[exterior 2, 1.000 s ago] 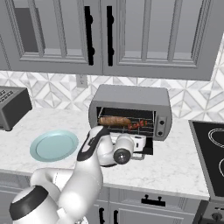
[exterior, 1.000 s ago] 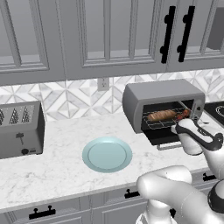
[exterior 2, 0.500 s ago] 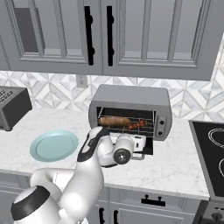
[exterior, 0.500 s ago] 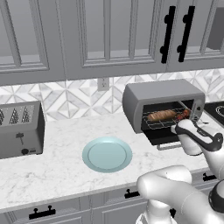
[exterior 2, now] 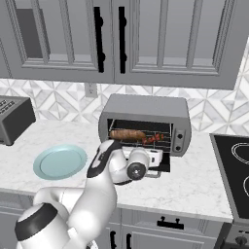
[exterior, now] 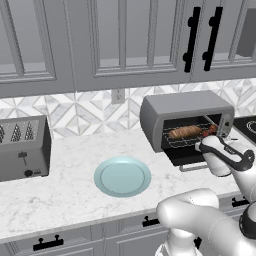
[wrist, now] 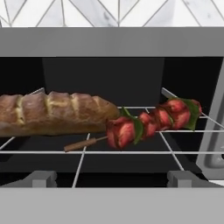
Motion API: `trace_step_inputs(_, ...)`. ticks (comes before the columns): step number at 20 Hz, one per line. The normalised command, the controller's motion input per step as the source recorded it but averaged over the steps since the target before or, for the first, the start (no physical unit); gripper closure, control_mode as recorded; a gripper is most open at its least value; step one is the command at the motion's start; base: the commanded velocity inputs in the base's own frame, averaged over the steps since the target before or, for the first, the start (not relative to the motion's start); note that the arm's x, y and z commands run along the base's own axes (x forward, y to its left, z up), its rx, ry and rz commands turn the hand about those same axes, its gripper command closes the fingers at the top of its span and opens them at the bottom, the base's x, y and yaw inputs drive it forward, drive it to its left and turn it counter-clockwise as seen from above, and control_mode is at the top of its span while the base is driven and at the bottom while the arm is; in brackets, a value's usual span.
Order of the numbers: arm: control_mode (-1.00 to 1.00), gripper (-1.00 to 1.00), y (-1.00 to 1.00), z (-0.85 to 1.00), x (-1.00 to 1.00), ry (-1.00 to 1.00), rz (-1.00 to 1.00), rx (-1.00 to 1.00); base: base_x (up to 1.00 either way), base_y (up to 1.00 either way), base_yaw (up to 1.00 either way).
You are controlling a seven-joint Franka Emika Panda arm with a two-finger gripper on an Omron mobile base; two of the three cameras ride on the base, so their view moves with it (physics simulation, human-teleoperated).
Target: Pick up the kebab skewer and baguette bread, and place them inside the toaster oven. Close the toaster oven door and start by setting the timer.
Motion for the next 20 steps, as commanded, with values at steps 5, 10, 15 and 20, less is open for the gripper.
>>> trace_step_inputs(5,-1.0,-1.0,0.0,0.0,0.14,0.0,0.0,0.0,0.0,0.0,0.0)
trace_step_inputs(10,-1.0,-1.0,0.0,-0.05,0.02,0.0,0.0,0.0,0.0,0.0,0.0)
trace_step_inputs(15,-1.0,-1.0,0.0,0.0,0.15,0.0,0.0,0.0,0.0,0.0,0.0)
trace_step_inputs(20,-1.0,-1.0,0.0,0.0,0.2,0.0,0.0,0.0,0.0,0.0,0.0)
